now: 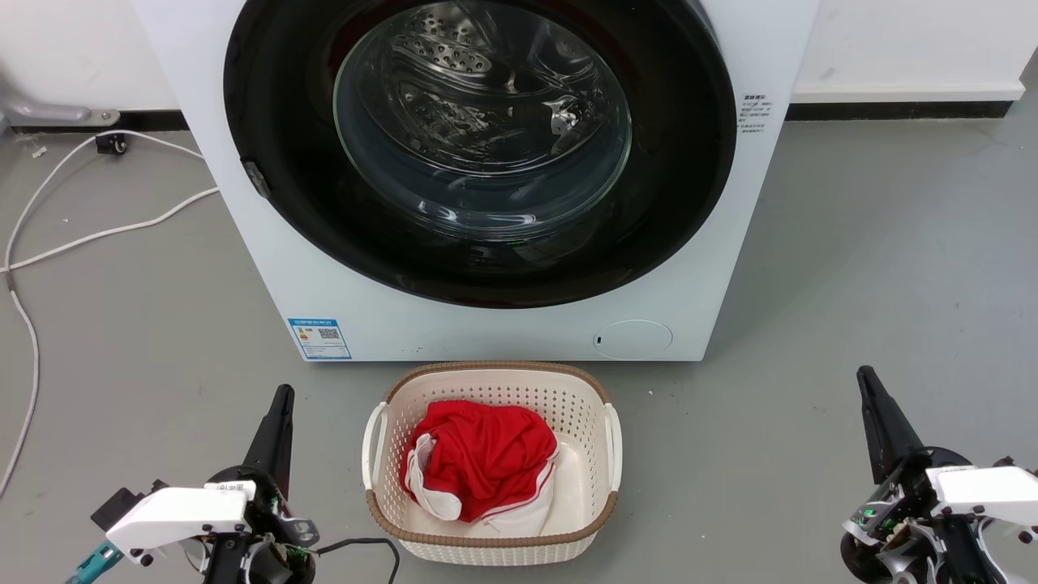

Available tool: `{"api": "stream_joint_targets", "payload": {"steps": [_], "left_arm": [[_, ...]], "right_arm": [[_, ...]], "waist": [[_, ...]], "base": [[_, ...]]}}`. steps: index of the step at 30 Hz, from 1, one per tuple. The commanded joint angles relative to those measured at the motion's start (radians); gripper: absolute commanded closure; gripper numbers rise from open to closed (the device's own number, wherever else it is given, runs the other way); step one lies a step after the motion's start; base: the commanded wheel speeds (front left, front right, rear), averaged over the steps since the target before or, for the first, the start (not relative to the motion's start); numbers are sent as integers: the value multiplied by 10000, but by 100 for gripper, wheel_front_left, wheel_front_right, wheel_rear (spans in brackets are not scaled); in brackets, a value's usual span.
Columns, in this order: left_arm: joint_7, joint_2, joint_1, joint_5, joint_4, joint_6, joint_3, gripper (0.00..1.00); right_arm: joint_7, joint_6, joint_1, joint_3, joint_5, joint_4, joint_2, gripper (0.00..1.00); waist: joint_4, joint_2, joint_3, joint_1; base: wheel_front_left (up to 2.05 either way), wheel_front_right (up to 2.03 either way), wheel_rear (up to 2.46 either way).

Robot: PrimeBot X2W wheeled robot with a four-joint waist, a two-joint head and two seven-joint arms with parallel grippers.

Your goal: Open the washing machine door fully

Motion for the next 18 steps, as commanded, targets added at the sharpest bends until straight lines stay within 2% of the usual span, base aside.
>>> {"api": "stream_joint_targets", "payload": {"steps": [1, 18], "left_arm": [[32, 4, -70, 27, 7, -28, 10, 100], [59, -25, -75, 67, 8, -29, 49, 100]], "right_arm": [[61, 0, -127, -19, -69, 20, 28, 100], [82, 0, -134, -77, -96, 23, 63, 100]], "waist": [[0, -1, 0, 0], [0, -1, 0, 0]], "base": [[0, 0, 0], [0, 0, 0]]}}
